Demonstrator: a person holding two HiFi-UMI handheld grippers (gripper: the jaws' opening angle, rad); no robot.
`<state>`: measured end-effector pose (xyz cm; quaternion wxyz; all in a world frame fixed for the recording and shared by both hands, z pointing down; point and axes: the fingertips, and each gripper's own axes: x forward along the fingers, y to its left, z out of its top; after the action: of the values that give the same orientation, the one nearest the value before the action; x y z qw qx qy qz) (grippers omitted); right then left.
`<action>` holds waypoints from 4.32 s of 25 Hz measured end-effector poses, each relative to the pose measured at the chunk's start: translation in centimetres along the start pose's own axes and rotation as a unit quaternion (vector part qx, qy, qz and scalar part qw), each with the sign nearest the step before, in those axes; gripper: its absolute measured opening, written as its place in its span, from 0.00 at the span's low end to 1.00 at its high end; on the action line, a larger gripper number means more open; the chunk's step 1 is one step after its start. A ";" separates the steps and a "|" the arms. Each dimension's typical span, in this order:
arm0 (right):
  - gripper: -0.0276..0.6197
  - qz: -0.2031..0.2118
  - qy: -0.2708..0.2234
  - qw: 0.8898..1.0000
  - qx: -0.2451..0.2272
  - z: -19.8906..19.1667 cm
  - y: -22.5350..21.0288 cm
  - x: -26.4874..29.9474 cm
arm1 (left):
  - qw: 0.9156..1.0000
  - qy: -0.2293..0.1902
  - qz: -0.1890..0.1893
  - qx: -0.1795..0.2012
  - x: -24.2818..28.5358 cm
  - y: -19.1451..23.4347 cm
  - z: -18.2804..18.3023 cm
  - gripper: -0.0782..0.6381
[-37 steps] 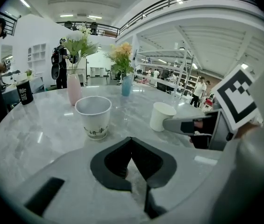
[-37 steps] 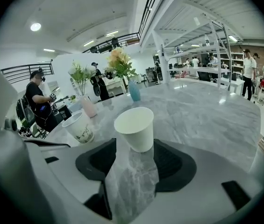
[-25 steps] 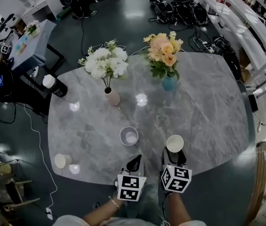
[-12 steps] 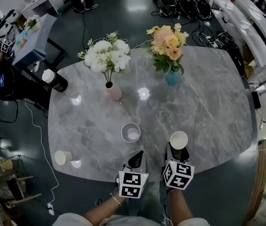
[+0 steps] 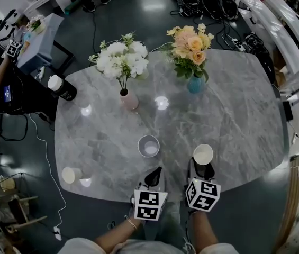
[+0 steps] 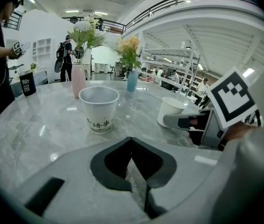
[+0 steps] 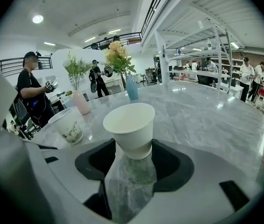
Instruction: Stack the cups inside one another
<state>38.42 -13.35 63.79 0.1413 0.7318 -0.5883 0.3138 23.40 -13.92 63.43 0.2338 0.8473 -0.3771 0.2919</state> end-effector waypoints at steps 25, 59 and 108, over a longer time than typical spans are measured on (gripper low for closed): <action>0.39 0.016 -0.027 0.999 -0.019 2.7 4.1 -3.3 | 0.999 -0.035 0.012 -0.016 -3.9 2.1 1.4 0.10; 0.39 0.086 -0.067 0.991 -0.077 7.3 15.1 -5.8 | 0.990 -0.109 0.060 -0.062 -11.0 8.5 3.5 0.10; 0.39 0.130 -0.012 0.987 -0.097 4.7 20.0 -0.9 | 0.986 -0.080 0.100 -0.105 -10.4 13.5 1.2 0.10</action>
<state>20.75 -20.76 56.39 0.1624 0.6356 -0.7079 0.2618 7.64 -17.62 57.98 0.2599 0.7969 -0.5059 0.2035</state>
